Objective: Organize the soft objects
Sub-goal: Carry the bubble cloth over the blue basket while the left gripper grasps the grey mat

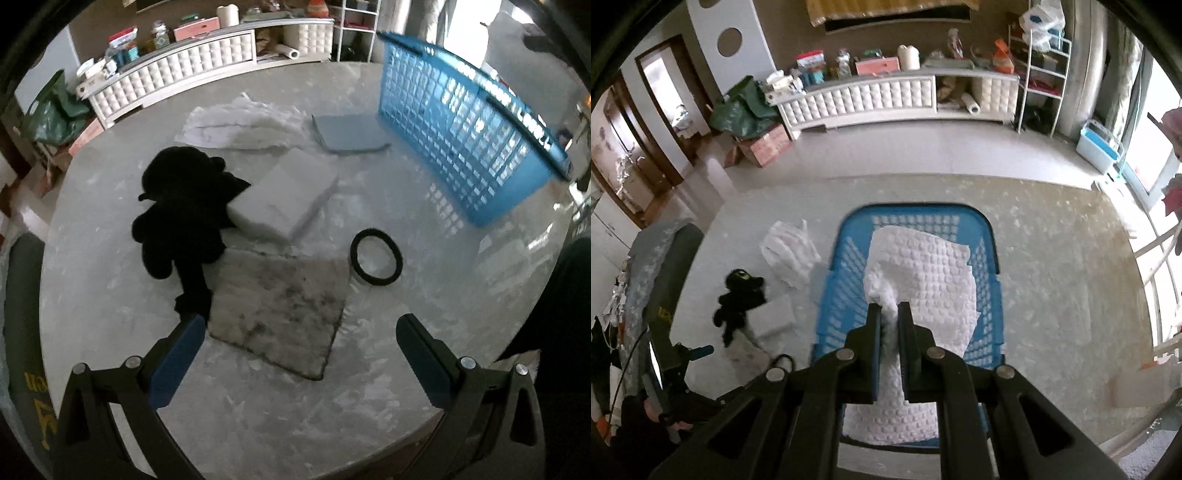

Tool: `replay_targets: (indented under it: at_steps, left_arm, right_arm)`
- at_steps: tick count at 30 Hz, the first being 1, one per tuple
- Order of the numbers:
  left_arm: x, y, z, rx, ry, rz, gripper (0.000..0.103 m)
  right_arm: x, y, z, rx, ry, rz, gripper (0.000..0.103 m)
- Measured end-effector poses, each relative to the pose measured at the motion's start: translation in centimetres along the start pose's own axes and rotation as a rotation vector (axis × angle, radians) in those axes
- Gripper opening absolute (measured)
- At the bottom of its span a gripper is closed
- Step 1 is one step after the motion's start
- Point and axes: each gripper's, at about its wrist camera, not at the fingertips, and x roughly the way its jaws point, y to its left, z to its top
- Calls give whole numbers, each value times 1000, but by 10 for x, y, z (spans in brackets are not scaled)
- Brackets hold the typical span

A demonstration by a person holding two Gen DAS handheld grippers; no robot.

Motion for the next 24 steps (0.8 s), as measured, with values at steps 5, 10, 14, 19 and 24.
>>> replay_targets:
  at_steps: [5,10,14,19,24]
  left_arm:
    - [17,-4,1,59,20,27,103]
    - [29,-4,5,82,39,16,101]
    - [33,-7,5,117,43,23,87]
    - [46,-3,5,102,78,31,80]
    - [47,-2,8,95,85,40,67]
  right_arm:
    - [8,-4,-2,-11,54,-19,8]
    - [24,-13,-2,-6,92,-18,8]
    - [35,-18,-1,3,116,-22,8]
    - [40,-23,1,-4,139,-17,8]
    - [53,-26,5,-6,170,-24,8]
